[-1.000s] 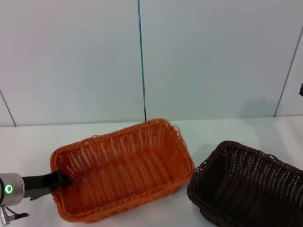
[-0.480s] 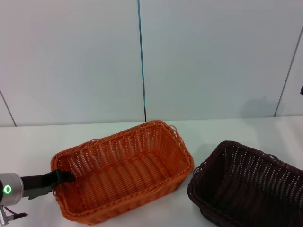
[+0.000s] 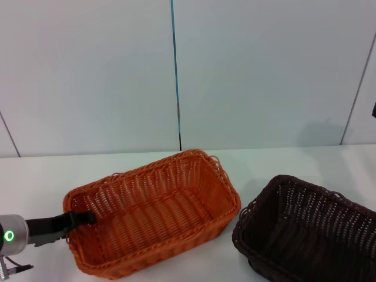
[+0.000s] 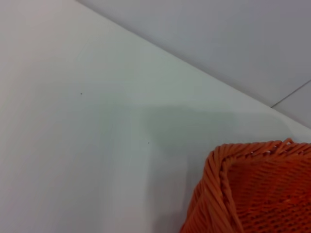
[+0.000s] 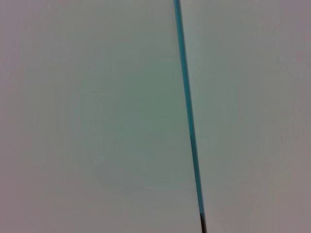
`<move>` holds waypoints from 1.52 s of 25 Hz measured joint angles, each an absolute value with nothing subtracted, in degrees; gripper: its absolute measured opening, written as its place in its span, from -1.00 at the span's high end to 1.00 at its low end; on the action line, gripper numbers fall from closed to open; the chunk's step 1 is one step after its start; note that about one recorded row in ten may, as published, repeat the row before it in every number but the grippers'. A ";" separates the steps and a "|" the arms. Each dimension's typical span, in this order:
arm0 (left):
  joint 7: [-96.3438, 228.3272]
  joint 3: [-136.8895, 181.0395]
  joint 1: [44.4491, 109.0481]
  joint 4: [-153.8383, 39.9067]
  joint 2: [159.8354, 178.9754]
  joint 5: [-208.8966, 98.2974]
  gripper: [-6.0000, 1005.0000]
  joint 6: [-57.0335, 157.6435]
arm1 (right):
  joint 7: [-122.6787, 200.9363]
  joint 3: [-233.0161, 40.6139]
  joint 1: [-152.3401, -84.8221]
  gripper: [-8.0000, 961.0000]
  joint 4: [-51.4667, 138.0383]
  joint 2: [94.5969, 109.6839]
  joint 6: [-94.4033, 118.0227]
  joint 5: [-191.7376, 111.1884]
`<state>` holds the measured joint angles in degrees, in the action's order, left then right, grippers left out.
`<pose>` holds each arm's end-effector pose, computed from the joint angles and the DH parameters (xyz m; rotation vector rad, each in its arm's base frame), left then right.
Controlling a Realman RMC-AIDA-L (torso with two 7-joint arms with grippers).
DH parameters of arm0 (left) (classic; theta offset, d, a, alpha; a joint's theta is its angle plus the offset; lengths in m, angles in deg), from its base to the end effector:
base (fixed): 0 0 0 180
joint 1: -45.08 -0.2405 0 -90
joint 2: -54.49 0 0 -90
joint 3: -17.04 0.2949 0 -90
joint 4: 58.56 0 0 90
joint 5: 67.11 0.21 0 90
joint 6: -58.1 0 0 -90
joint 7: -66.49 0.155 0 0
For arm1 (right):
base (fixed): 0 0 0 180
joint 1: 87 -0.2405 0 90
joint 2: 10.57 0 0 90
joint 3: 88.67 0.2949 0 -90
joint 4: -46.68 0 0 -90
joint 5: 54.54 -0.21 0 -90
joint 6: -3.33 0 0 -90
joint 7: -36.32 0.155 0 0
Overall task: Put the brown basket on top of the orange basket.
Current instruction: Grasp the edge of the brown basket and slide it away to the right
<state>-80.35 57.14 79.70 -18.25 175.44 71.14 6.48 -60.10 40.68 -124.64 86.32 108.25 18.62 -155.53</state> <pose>-0.3517 0.4189 -0.0215 -1.7373 -1.7471 -0.3776 0.3117 0.5023 0.0708 -1.0819 -1.7755 -1.6531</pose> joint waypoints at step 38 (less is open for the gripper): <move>-62.53 57.54 69.73 -0.67 178.38 54.77 -0.73 28.89 | -60.08 40.35 -124.21 -0.30 86.37 108.34 18.70 -155.71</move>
<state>-62.53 57.54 69.73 -0.67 178.38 54.77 28.89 -60.08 40.35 -124.21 86.37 108.34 18.70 -155.71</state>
